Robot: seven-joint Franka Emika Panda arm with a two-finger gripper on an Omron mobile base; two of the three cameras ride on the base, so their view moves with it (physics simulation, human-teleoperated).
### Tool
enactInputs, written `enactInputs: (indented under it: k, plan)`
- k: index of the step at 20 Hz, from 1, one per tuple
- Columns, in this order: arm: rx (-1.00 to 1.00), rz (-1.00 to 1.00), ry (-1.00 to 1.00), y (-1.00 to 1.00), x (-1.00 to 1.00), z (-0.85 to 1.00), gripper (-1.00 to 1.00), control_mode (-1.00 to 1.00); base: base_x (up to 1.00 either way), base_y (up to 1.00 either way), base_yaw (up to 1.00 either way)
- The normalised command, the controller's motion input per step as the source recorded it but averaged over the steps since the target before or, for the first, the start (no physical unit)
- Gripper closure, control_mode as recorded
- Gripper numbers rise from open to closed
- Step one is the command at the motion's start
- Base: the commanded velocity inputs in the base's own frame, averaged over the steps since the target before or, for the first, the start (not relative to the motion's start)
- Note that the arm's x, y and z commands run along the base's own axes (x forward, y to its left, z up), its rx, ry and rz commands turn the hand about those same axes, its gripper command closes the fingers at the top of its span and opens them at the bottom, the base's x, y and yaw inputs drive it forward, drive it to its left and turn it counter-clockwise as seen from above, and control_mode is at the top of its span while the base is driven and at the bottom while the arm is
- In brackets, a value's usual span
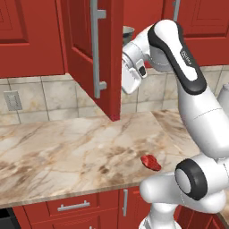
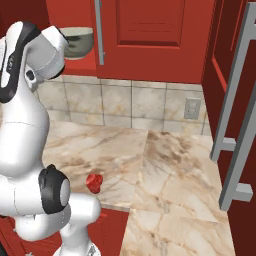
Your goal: Retrieve the bowl from the cabinet, then place the raw meat into the bowl to avoid contamination.
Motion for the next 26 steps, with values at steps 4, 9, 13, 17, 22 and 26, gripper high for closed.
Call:
enactInputs:
  k: [4, 9, 13, 17, 22, 26]
  plan:
    - [0.0, -0.08, 0.0, 0.56, 0.0, -0.13, -1.0, -1.0, 0.0, 0.0, 0.0]
    - [0.0, -0.09, -0.01, 0.39, 0.0, -0.06, -1.0, -1.0, 0.0, 0.0, 0.0]
    - [0.0, -0.01, 0.0, 0.04, 0.0, 0.0, -1.0, -1.0, 0.0, 0.0, 0.0]
    - [0.0, 0.02, 0.01, -0.21, 0.0, -0.11, -1.0, -1.0, 0.0, 0.0, 0.0]
    - [-0.11, 0.12, -0.01, -0.7, 0.05, -0.26, -1.0, -1.0, 0.0, 0.0, 0.0]
    - [-0.29, 0.13, -0.08, -0.61, -0.09, -0.25, -1.0, -1.0, 0.0, 0.0, 0.0]
